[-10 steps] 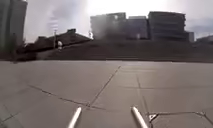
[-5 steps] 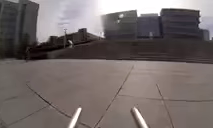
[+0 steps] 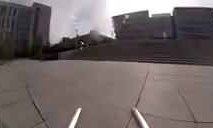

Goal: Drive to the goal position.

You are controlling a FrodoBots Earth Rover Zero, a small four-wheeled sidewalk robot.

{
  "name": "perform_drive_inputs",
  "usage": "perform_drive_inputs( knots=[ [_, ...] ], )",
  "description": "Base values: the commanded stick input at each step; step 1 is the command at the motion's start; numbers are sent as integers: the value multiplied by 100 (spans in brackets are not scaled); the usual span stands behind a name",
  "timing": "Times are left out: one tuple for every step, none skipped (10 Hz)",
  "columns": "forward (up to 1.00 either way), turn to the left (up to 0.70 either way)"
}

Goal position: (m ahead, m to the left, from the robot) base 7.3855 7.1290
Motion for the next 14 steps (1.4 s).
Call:
perform_drive_inputs(
  knots=[
    [100,27],
    [100,27],
    [100,27],
    [100,27],
    [100,27],
    [100,27],
    [100,27],
    [100,27],
    [100,27],
    [100,27],
    [100,27],
    [100,27],
    [100,27],
    [100,27]
  ],
)
